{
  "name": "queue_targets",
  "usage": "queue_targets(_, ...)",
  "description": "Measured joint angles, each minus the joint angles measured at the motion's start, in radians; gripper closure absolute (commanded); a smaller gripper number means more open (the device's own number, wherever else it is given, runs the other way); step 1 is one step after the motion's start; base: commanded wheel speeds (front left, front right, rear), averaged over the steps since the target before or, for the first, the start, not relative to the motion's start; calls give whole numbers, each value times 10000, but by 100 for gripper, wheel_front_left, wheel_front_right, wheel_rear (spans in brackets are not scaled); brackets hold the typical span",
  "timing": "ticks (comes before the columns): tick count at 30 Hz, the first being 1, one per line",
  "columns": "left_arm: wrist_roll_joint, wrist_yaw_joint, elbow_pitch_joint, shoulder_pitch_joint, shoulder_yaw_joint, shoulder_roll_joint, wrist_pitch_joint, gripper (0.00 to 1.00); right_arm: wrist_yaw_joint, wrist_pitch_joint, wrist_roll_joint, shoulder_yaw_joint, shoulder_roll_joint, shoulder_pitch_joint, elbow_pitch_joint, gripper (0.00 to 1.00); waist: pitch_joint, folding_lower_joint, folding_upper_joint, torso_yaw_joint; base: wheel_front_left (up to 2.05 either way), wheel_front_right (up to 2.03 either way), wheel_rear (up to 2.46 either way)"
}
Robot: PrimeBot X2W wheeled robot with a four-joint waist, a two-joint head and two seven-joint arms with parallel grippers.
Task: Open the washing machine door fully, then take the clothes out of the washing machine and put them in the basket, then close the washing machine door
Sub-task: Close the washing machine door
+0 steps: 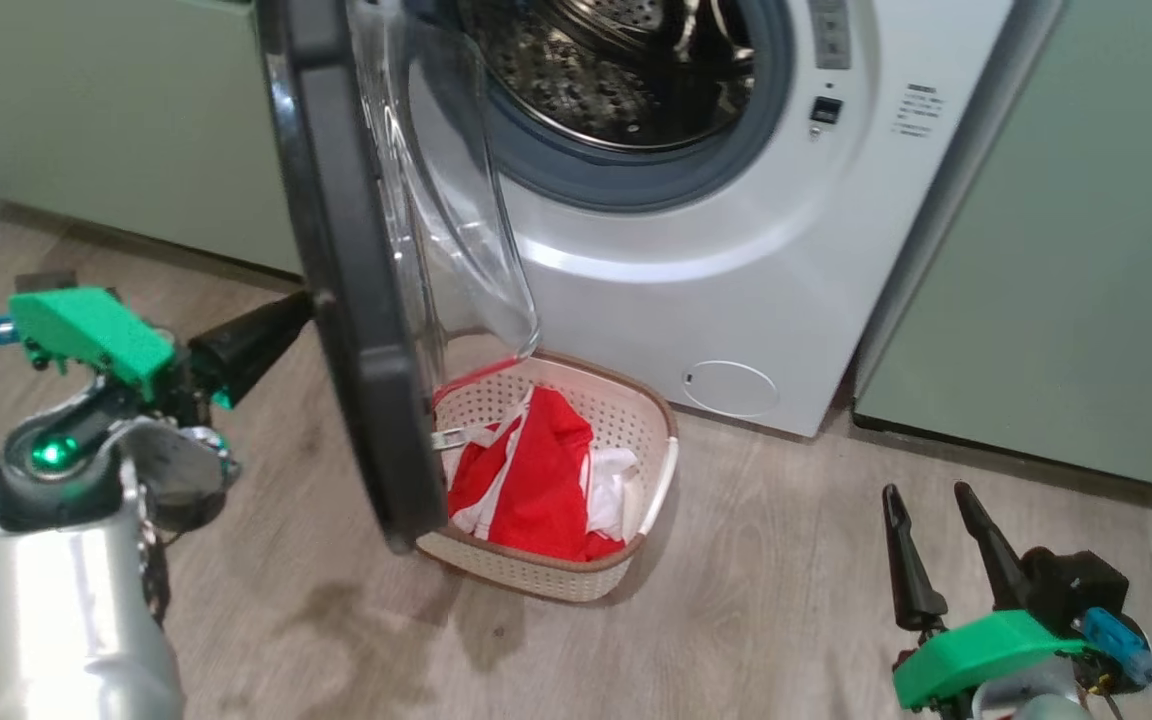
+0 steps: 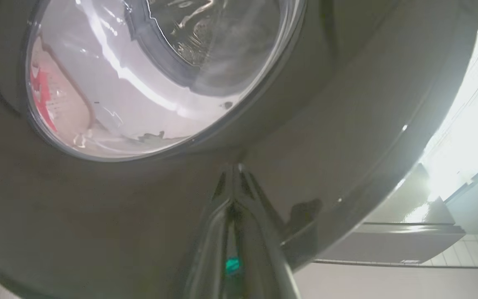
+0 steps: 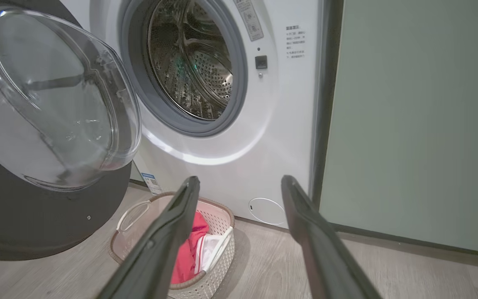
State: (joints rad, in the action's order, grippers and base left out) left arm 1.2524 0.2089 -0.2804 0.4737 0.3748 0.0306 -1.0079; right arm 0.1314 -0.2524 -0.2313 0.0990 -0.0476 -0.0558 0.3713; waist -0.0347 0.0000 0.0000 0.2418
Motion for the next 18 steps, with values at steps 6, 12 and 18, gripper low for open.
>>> queue_targets(6,884,127,596,-482,-1593,27,1576,100,0,0,48,-115,0,-8,4,0,92,0,0,-601,0,0,0)
queue_targets(12,1666,-90,-12,-400,-2364,8,3208,100,0,0,123,-140,4,-33,15,0,229,0,0,-1466,0,0,0)
queue_targets(18,1783,-644,-696,-237,-2552,10,4065,100,0,0,293,-203,6,-49,10,0,379,0,0,-2531,0,0,0)
